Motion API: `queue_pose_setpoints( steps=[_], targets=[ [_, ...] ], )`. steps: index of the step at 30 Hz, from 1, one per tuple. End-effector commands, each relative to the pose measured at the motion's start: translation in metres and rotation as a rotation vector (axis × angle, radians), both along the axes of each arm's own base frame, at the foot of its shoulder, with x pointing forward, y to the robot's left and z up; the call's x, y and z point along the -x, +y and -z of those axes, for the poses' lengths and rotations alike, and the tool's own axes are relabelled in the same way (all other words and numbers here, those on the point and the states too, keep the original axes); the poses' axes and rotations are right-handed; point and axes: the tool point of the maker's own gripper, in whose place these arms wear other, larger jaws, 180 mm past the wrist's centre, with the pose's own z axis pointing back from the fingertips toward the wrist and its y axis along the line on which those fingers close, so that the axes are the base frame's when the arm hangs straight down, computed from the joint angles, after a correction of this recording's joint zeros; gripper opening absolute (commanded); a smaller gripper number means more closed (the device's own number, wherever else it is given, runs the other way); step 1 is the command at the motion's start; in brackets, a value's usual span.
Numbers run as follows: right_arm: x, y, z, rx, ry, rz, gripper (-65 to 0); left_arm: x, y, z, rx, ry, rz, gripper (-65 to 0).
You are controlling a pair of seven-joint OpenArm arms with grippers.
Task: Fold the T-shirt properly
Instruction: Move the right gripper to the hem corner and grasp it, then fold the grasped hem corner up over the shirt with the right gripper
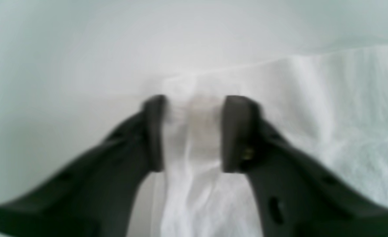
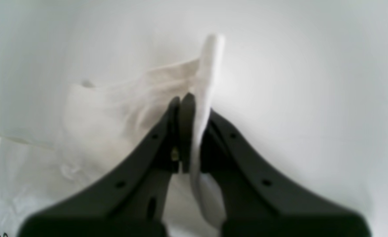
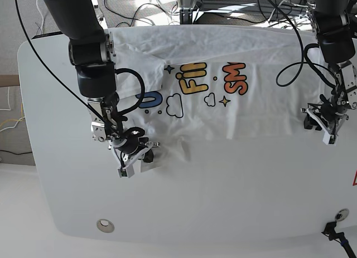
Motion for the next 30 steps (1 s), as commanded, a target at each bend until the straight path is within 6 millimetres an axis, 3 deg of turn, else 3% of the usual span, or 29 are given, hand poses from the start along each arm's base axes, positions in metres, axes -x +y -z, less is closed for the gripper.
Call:
queue_pose_setpoints(
  steps=[1,3,7,10,15,22,25,30],
  targets=[
    [-0.014,-0.001,-0.018,-0.003,-0.042,0.000,-65.0,-0.012,0.009,-0.020,-0.016,-0.053,-0.004,-57.8],
    [-0.014,-0.001,-0.018,-0.003,-0.042,0.000,-65.0,-0.013,0.009,-0.021,-0.017,-0.056,-0.003,-65.0],
    [-0.014,-0.001,-0.019,-0.002,-0.043,-0.001,-65.0,-0.017,0.012,-0.030,-0.028,-0.080,-0.002,-65.0],
    [-0.019,-0.013,-0.033,0.027,-0.069,-0.009,-65.0,-0.023,0.010,-0.048,-0.059,-0.126,0.021,-65.0],
    [-0.010,-0.010,-0.069,0.091,-0.123,-0.086,-65.0,-0.010,0.023,-0.072,-0.104,-0.201,-0.006,-65.0],
    [0.038,0.001,-0.099,0.195,-0.162,-0.194,-65.0,0.010,0.019,-0.077,-0.163,-0.208,0.036,-65.0],
    [0.058,-0.012,-0.109,0.223,-0.164,-0.183,-65.0,0.019,0.022,-0.081,-0.184,-0.216,0.036,-65.0],
    [0.086,-0.031,-0.105,0.251,-0.135,-0.156,-65.0,0.031,0.033,-0.087,-0.200,-0.229,0.005,-65.0]
  ],
)
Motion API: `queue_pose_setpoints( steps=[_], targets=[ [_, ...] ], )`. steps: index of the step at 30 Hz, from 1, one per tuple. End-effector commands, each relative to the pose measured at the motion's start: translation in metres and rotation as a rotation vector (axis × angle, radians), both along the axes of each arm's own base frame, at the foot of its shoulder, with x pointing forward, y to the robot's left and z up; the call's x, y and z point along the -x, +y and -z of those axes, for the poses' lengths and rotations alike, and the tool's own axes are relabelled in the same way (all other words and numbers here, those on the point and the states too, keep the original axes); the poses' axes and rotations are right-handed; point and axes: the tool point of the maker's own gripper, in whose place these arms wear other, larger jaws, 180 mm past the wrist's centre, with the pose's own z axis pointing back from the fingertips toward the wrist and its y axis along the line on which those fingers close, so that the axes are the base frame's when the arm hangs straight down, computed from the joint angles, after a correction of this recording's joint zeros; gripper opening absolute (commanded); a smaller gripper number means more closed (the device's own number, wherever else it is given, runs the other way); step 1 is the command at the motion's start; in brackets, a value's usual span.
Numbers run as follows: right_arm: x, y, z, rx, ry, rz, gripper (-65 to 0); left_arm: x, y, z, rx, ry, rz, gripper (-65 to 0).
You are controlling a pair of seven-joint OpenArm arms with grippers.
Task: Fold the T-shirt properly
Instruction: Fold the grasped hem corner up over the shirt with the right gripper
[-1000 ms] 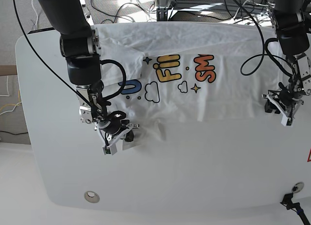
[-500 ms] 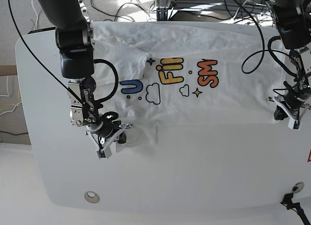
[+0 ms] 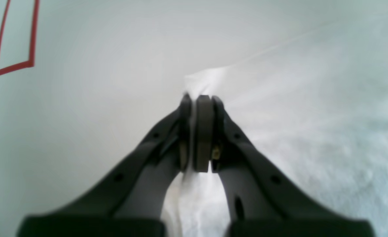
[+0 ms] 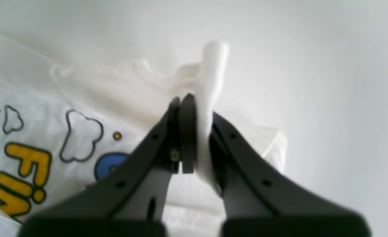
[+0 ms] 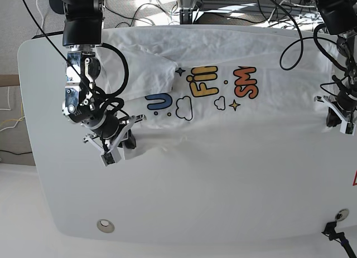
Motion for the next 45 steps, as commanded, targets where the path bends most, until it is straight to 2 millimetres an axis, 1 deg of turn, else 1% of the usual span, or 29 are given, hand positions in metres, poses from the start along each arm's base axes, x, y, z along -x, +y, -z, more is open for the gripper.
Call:
queue_pose_setpoints(
  steps=[1,4,5,7,13,16,20,22,25,28,29,31,32,34,36,37,39,43,45],
  targets=[
    [-0.002,-0.008,-0.019,0.010,-0.060,0.004,-65.0,-0.008,0.007,-0.020,-0.023,-0.052,0.003,-65.0],
    [0.016,-0.015,-0.013,0.043,-0.045,-0.005,-65.0,-0.004,0.008,-0.016,-0.024,-0.041,0.003,-65.0],
    [0.023,-0.015,-0.011,0.048,-0.041,-0.010,-65.0,0.000,0.008,-0.013,-0.025,-0.030,0.004,-65.0],
    [0.037,-0.012,-0.009,0.051,-0.035,-0.022,-65.0,0.003,0.005,-0.015,-0.039,-0.033,0.016,-65.0],
    [0.071,-0.006,0.001,0.072,0.019,-0.049,-65.0,0.025,-0.007,-0.016,-0.088,-0.011,0.067,-65.0],
    [0.083,-0.004,0.004,0.079,0.037,-0.058,-65.0,0.037,-0.009,-0.016,-0.111,0.003,0.082,-65.0],
    [0.095,-0.011,0.012,0.103,0.067,-0.065,-65.0,0.052,-0.006,-0.015,-0.130,0.020,0.080,-65.0],
    [0.100,-0.012,0.017,0.107,0.083,-0.063,-65.0,0.055,-0.002,-0.015,-0.133,0.023,0.068,-65.0],
    [0.102,-0.019,0.018,0.127,0.090,-0.069,-65.0,0.055,-0.001,-0.015,-0.135,0.024,0.067,-65.0],
    [0.101,-0.021,0.017,0.133,0.088,-0.070,-65.0,0.051,0.004,-0.021,-0.155,0.021,0.075,-65.0],
    [0.100,-0.021,0.017,0.133,0.085,-0.070,-65.0,0.046,0.004,-0.026,-0.157,0.005,0.074,-65.0],
    [0.099,-0.022,0.016,0.141,0.082,-0.069,-65.0,0.023,0.003,-0.046,-0.157,-0.067,0.069,-65.0],
    [0.099,-0.023,0.017,0.142,0.083,-0.068,-65.0,0.016,0.004,-0.052,-0.155,-0.089,0.064,-65.0],
    [0.098,-0.023,0.016,0.142,0.082,-0.068,-65.0,0.007,0.007,-0.056,-0.143,-0.107,0.051,-65.0],
    [0.098,-0.023,0.016,0.142,0.082,-0.068,-65.0,-0.009,0.010,-0.070,-0.134,-0.153,0.037,-65.0],
    [0.098,-0.023,0.016,0.142,0.082,-0.068,-65.0,-0.012,0.011,-0.072,-0.130,-0.162,0.032,-65.0],
    [0.101,-0.021,0.017,0.136,0.085,-0.070,-65.0,-0.016,0.014,-0.074,-0.123,-0.167,0.022,-65.0],
    [0.102,-0.021,0.017,0.135,0.088,-0.073,-65.0,-0.015,0.018,-0.070,-0.116,-0.156,0.011,-65.0],
    [0.109,-0.018,0.021,0.139,0.097,-0.107,-65.0,-0.014,0.018,-0.068,-0.116,-0.150,0.011,-65.0]
  ],
)
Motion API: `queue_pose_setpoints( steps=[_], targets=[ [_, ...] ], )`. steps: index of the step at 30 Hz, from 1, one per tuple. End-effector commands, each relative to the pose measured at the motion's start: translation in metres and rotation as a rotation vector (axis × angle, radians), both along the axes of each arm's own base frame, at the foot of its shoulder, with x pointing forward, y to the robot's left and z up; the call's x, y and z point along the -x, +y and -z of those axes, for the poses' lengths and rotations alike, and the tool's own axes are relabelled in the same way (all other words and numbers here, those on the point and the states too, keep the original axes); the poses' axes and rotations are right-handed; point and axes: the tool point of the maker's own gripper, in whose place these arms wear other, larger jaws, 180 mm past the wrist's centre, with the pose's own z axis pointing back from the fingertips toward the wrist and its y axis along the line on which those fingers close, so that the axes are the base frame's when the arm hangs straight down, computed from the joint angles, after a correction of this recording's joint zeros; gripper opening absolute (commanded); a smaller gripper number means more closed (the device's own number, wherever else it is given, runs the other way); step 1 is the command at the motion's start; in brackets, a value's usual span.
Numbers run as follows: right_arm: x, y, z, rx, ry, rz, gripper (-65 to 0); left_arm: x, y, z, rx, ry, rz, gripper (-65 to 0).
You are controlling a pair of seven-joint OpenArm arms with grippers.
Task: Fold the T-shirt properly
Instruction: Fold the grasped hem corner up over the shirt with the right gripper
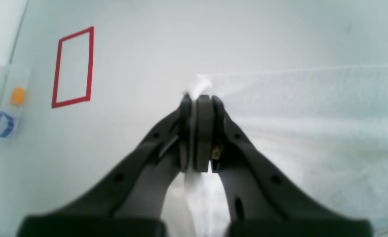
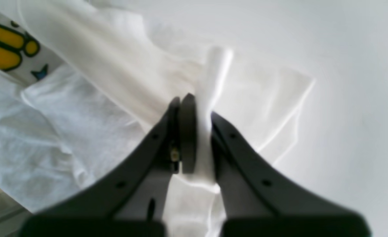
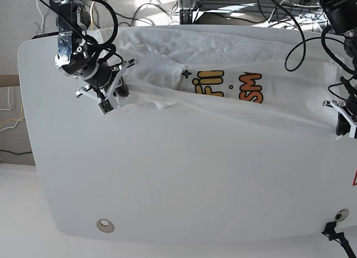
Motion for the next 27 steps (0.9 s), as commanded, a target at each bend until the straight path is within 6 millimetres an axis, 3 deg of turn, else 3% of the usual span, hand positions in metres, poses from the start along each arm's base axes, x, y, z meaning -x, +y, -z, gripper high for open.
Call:
queue_pose_setpoints(
  steps=[1,11,18,25,27],
  targets=[
    [-0.001,0.002,-0.009,0.017,-0.038,-0.061,-65.0,-0.008,0.009,-0.024,-0.028,-0.062,-0.008,-65.0],
    [0.015,0.006,-0.003,0.024,-0.014,-0.102,-65.0,0.027,0.008,0.008,-0.036,0.041,-0.001,-65.0],
    [0.018,0.006,0.000,0.024,-0.004,-0.100,-65.0,0.063,0.009,0.041,-0.039,0.155,0.002,-65.0],
    [0.020,0.003,0.007,0.023,0.019,-0.087,-65.0,0.077,0.017,0.046,-0.075,0.213,0.011,-65.0],
    [0.021,0.003,0.008,0.024,0.023,-0.086,-54.2,0.082,0.017,0.050,-0.084,0.237,0.023,-64.6]
  ],
)
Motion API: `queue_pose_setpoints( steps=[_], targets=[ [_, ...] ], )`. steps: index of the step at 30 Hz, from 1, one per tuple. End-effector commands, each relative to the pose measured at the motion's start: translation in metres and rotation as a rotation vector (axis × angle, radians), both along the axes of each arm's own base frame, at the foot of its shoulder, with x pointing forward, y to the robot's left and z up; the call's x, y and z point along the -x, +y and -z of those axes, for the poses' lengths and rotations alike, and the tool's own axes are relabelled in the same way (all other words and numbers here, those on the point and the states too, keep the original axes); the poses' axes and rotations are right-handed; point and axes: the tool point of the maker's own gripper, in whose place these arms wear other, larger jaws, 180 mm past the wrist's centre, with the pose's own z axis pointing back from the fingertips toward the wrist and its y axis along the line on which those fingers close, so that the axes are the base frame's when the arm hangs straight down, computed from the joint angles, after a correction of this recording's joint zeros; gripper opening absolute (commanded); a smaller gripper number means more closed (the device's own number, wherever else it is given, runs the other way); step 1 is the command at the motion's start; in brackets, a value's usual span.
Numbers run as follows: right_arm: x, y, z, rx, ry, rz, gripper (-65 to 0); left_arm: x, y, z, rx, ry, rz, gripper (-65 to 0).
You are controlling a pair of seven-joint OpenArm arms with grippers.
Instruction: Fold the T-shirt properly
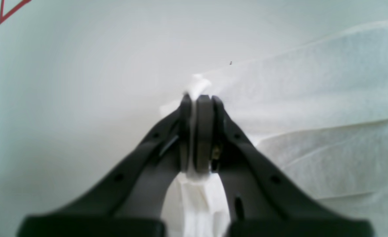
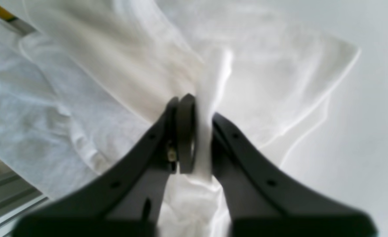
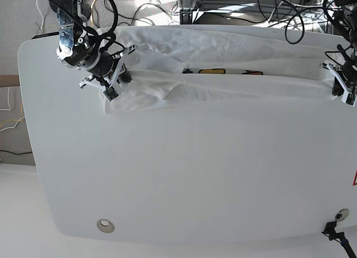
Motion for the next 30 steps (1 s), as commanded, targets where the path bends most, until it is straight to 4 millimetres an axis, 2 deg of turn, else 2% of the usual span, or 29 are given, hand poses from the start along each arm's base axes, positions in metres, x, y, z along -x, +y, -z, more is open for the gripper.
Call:
queue_pose_setpoints(
  steps=[1,5,6,8,10,13,17,19,21,25,30],
  targets=[
    [-0.005,-0.003,-0.007,-0.002,-0.029,0.004,-47.5,-0.006,0.008,-0.013,-0.041,-0.019,0.016,-58.3],
    [-0.003,-0.002,-0.005,-0.003,-0.022,0.005,-23.3,-0.006,0.012,-0.012,-0.044,-0.011,0.010,-30.3],
    [-0.003,-0.002,-0.006,-0.003,-0.023,0.004,-19.0,-0.005,0.014,-0.010,-0.042,-0.006,0.005,-26.4],
    [-0.004,-0.002,-0.008,-0.003,-0.029,0.003,-17.0,-0.011,0.018,-0.018,-0.058,-0.016,0.012,-22.6],
    [-0.010,0.000,-0.015,-0.005,-0.056,-0.001,-18.1,-0.017,0.020,-0.026,-0.067,-0.040,0.017,-21.6],
    [-0.022,0.001,-0.023,-0.008,-0.087,0.000,-18.5,-0.039,0.025,-0.048,-0.080,-0.105,0.014,-21.6],
    [-0.043,0.003,-0.036,-0.018,-0.140,0.002,-18.5,-0.056,0.024,-0.062,-0.080,-0.149,0.013,-21.6],
    [-0.049,0.008,-0.041,-0.034,-0.159,0.008,-18.5,-0.055,0.020,-0.057,-0.074,-0.131,0.025,-21.6],
    [-0.050,0.008,-0.041,-0.035,-0.159,0.010,-18.5,-0.048,0.009,-0.042,-0.072,-0.044,0.078,-21.6],
    [-0.048,0.007,-0.036,-0.035,-0.142,0.013,-18.5,-0.038,0.015,-0.033,-0.084,0.028,0.054,-21.6],
    [-0.045,0.008,-0.035,-0.037,-0.136,0.014,-18.5,-0.029,0.013,-0.022,-0.075,0.071,0.039,-21.6]
  ],
)
